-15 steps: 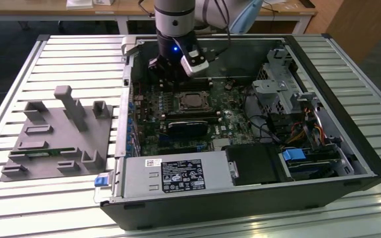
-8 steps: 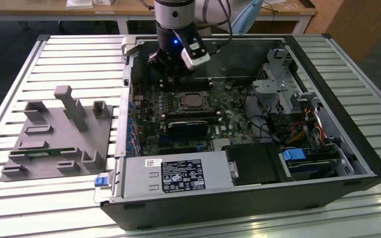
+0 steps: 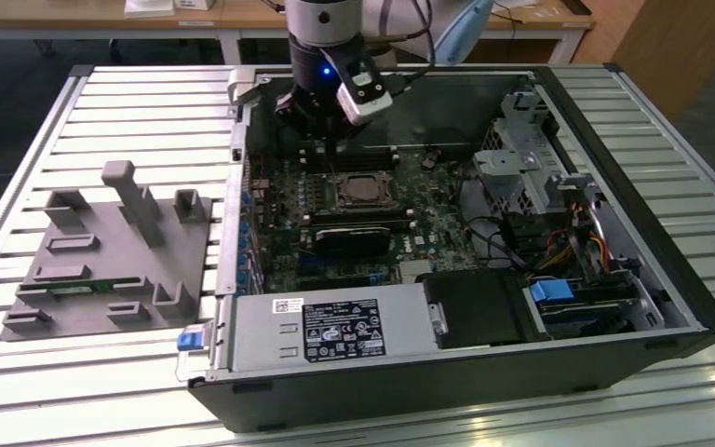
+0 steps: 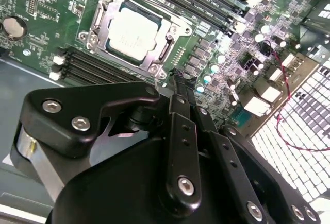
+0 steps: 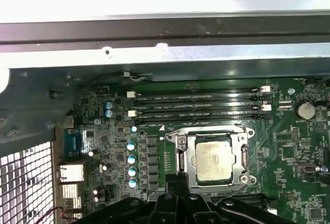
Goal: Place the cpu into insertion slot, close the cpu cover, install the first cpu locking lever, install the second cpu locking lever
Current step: 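Install the first cpu locking lever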
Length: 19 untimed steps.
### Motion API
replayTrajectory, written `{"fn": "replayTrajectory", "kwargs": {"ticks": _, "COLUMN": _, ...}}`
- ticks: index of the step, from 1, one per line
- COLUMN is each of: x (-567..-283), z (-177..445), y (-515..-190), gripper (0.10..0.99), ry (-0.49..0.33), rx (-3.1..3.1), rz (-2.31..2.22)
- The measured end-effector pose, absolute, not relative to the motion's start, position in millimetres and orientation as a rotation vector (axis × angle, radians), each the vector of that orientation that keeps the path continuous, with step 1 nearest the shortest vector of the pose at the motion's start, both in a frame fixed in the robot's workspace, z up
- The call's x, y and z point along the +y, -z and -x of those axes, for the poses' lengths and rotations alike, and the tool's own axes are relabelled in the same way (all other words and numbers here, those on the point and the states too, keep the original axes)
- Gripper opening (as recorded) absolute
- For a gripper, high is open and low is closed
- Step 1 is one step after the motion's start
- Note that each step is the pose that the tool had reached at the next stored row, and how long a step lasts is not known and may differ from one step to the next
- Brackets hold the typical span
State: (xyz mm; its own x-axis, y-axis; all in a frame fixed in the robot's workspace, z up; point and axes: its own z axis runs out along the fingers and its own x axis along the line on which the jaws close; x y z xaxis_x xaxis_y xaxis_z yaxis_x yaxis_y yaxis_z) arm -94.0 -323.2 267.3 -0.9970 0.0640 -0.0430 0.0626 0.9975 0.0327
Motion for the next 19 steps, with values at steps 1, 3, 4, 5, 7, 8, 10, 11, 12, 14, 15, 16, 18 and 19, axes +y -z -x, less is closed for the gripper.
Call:
{"fn": "replayTrajectory", "kwargs": {"ticks": 1, "x": -323.2, "z": 96.7, "y": -267.4, "gripper": 0.106, "ry": -0.049, "rx": 3.094, "rz": -0.098}}
{"fn": "replayTrajectory", "kwargs": {"ticks": 3, "x": -323.2, "z": 100.1, "y": -267.3, "gripper": 0.106, "ry": -0.049, "rx": 3.094, "rz": -0.098}}
{"fn": "replayTrajectory", "kwargs": {"ticks": 4, "x": -323.2, "z": 101.9, "y": -267.3, "gripper": 0.106, "ry": -0.049, "rx": 3.093, "rz": -0.098}}
{"fn": "replayTrajectory", "kwargs": {"ticks": 5, "x": -323.2, "z": 103.4, "y": -267.3, "gripper": 0.106, "ry": -0.049, "rx": 3.093, "rz": -0.098}}
{"fn": "replayTrajectory", "kwargs": {"ticks": 7, "x": -323.2, "z": 106.0, "y": -267.3, "gripper": 0.106, "ry": -0.051, "rx": 3.093, "rz": -0.098}}
{"fn": "replayTrajectory", "kwargs": {"ticks": 8, "x": -323.2, "z": 106.6, "y": -267.3, "gripper": 0.106, "ry": -0.052, "rx": 3.093, "rz": -0.098}}
{"fn": "replayTrajectory", "kwargs": {"ticks": 10, "x": -323.2, "z": 106.7, "y": -267.3, "gripper": 0.106, "ry": -0.052, "rx": 3.093, "rz": -0.098}}
{"fn": "replayTrajectory", "kwargs": {"ticks": 11, "x": -323.2, "z": 106.7, "y": -267.3, "gripper": 0.106, "ry": -0.052, "rx": 3.093, "rz": -0.098}}
{"fn": "replayTrajectory", "kwargs": {"ticks": 12, "x": -323.3, "z": 107.3, "y": -267.4, "gripper": 0.106, "ry": -0.052, "rx": 3.093, "rz": -0.098}}
{"fn": "replayTrajectory", "kwargs": {"ticks": 14, "x": -323.3, "z": 108.2, "y": -267.3, "gripper": 0.106, "ry": -0.065, "rx": 3.089, "rz": -0.098}}
{"fn": "replayTrajectory", "kwargs": {"ticks": 15, "x": -323.4, "z": 108.6, "y": -267.1, "gripper": 0.106, "ry": -0.088, "rx": 3.089, "rz": -0.099}}
{"fn": "replayTrajectory", "kwargs": {"ticks": 16, "x": -323.4, "z": 109.1, "y": -267.0, "gripper": 0.106, "ry": -0.108, "rx": 3.089, "rz": -0.099}}
{"fn": "replayTrajectory", "kwargs": {"ticks": 18, "x": -323.6, "z": 110.2, "y": -266.5, "gripper": 0.106, "ry": -0.14, "rx": 3.088, "rz": -0.1}}
{"fn": "replayTrajectory", "kwargs": {"ticks": 19, "x": -323.6, "z": 110.6, "y": -266.1, "gripper": 0.106, "ry": -0.15, "rx": 3.087, "rz": -0.101}}
